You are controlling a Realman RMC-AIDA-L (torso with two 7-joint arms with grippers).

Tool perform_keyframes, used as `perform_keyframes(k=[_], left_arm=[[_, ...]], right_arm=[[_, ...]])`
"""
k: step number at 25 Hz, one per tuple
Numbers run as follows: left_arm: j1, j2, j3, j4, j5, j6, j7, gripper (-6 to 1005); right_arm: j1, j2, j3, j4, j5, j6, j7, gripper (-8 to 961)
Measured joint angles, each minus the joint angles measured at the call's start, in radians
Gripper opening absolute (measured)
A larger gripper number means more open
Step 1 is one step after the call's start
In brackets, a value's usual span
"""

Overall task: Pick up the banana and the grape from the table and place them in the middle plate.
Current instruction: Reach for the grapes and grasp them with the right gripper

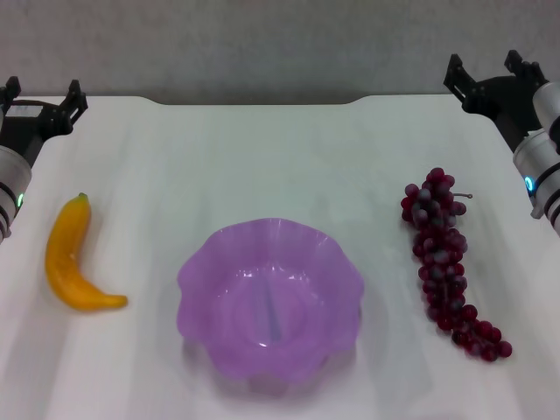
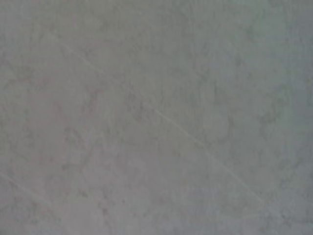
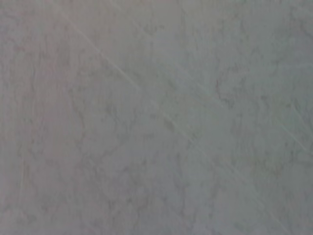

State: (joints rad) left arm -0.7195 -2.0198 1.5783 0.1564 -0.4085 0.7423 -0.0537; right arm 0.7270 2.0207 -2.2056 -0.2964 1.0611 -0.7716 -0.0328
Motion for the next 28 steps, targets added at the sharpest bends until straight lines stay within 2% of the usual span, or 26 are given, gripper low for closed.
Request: perform_keyframes(k=[19, 24, 28], left_arm=[[0.004, -0.005, 0.0, 0.0, -0.001, -0.009, 0.0, 897], [0.018, -0.004, 0.0, -0.015, -0.001, -0.011, 0.0, 897], [0.018, -0.002, 0.0, -0.017, -0.001, -0.011, 0.0, 897]], right_arm=[[0.003, 0.001, 0.0, -0.026, 0.001, 0.051, 0.0, 880], [0.006, -0.006, 0.0, -0.085, -0.004, 0.126, -0.002, 880], [0.04, -0.01, 0.0, -0.092, -0.008, 0.217, -0.006, 880]])
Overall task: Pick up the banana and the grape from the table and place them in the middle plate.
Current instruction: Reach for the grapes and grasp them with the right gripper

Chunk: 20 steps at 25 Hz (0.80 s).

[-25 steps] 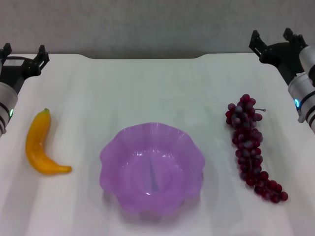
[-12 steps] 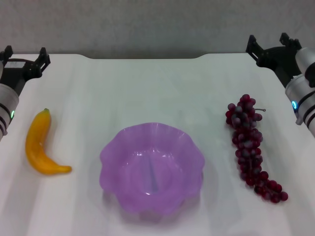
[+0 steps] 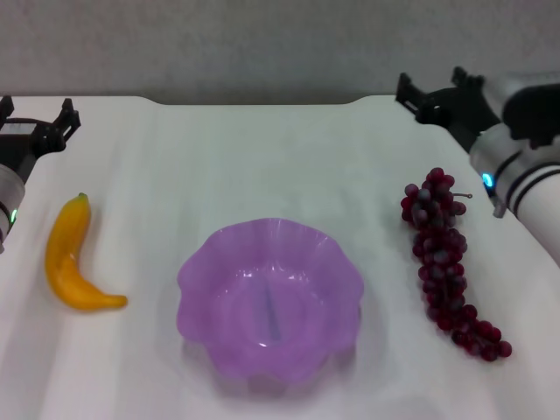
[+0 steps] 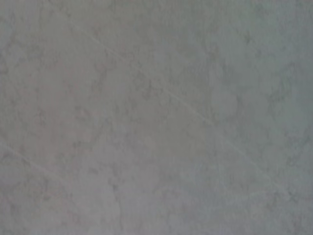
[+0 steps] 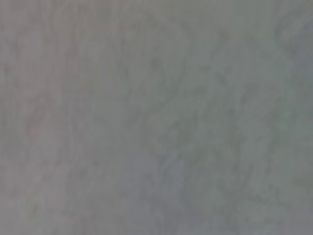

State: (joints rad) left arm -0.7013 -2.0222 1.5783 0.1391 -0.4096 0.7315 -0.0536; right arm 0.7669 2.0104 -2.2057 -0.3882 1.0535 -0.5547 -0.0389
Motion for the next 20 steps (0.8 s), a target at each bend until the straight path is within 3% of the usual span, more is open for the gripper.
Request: perform_keyframes(k=[2, 11, 20], left_arm=[[0.0, 0.0, 0.001, -0.004, 0.0, 0.0, 0.0, 897], [0.007, 0.003, 0.005, -0.012, 0.0, -0.005, 0.001, 897], [0.006, 0.004, 0.008, -0.012, 0.001, -0.014, 0.001, 897]], right_arm=[[0.039, -0.004, 0.006, 0.003, 0.0, 0.103, -0.003, 880], [0.107, -0.011, 0.096, -0.005, -0.007, 0.326, -0.045, 880], [0.129, -0.013, 0.427, -0.071, -0.007, 0.577, -0.347, 879]])
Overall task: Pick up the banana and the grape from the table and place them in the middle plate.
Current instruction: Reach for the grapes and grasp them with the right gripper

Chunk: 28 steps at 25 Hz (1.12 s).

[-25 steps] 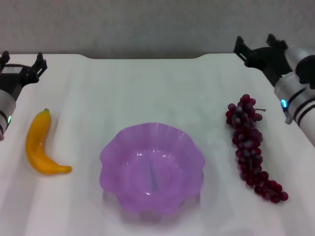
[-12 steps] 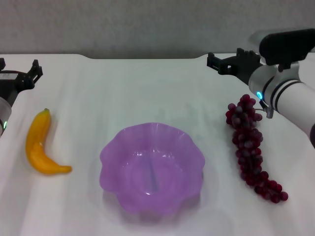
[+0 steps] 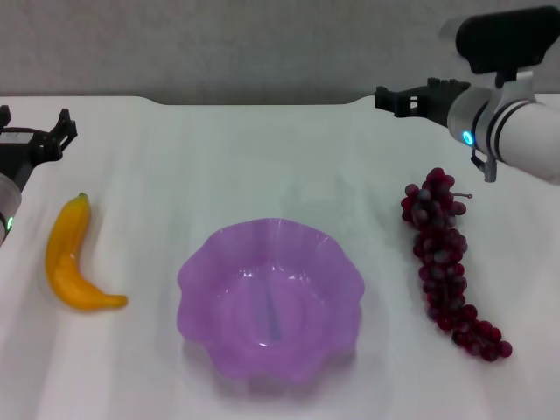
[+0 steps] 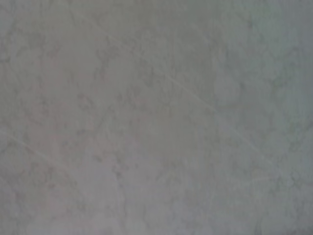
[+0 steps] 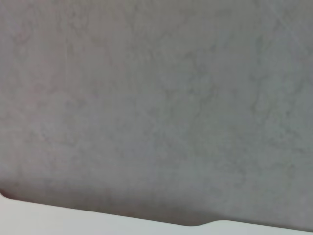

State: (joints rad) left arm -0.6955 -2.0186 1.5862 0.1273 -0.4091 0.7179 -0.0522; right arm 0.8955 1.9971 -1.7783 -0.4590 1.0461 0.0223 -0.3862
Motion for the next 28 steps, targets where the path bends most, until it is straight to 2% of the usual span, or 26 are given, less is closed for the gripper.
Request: perform_keyframes(k=[7, 11, 16, 24, 28], left_arm=[[0.0, 0.0, 0.0, 0.0, 0.001, 0.0, 0.0, 897], [0.0, 0.0, 0.0, 0.0, 0.001, 0.0, 0.0, 897], [0.0, 0.0, 0.0, 0.0, 0.001, 0.0, 0.0, 896], [0.002, 0.0, 0.0, 0.0, 0.001, -0.007, 0.0, 896], [0.001, -0.001, 0.0, 0.0, 0.001, -0.011, 0.0, 896]], right_arm=[[-0.041, 0.0, 0.264, -0.122, -0.054, 0.286, -0.186, 879], [-0.066, 0.006, 0.37, -0.161, -0.148, 0.365, -0.19, 879], [-0.116, 0.007, 0.38, -0.213, -0.167, 0.459, -0.19, 879], [-0.223, 0.017, 0.348, -0.295, -0.156, 0.46, -0.189, 879], [-0.242, 0.017, 0.351, -0.288, -0.154, 0.445, -0.188, 879]])
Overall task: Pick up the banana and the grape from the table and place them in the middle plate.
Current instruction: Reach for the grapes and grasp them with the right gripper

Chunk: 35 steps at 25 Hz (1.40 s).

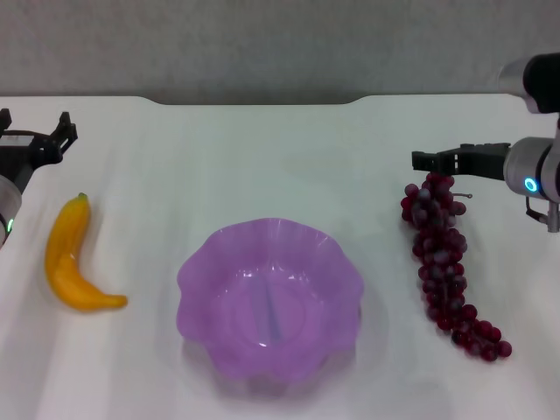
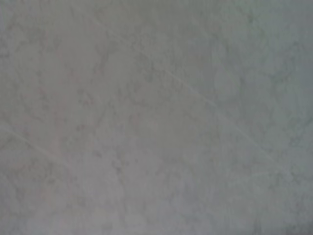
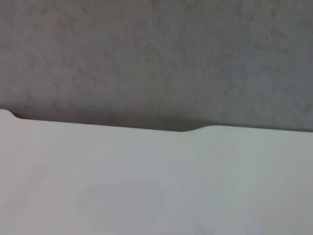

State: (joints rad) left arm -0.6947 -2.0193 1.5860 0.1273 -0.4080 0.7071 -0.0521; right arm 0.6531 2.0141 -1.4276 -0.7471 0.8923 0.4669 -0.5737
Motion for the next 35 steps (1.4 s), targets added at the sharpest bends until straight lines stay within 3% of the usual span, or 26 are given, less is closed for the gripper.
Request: perform_keyframes(k=[9, 17, 27, 35], left_arm=[[-0.008, -0.003, 0.0, 0.004, 0.0, 0.0, 0.0, 896], [-0.007, -0.004, 0.0, 0.002, 0.0, 0.0, 0.0, 896], [0.001, 0.001, -0.008, 0.0, 0.0, -0.001, 0.0, 896], [0.002, 0.0, -0.008, 0.0, -0.004, -0.002, 0.0, 896]], right_arm=[[0.012, 0.003, -0.059, 0.072, 0.008, -0.055, -0.001, 880], [0.012, 0.005, -0.157, 0.106, 0.114, -0.101, -0.001, 879], [-0.021, -0.001, -0.142, 0.106, 0.115, -0.089, 0.0, 880], [0.003, 0.0, -0.161, 0.153, 0.11, -0.097, 0.0, 879]])
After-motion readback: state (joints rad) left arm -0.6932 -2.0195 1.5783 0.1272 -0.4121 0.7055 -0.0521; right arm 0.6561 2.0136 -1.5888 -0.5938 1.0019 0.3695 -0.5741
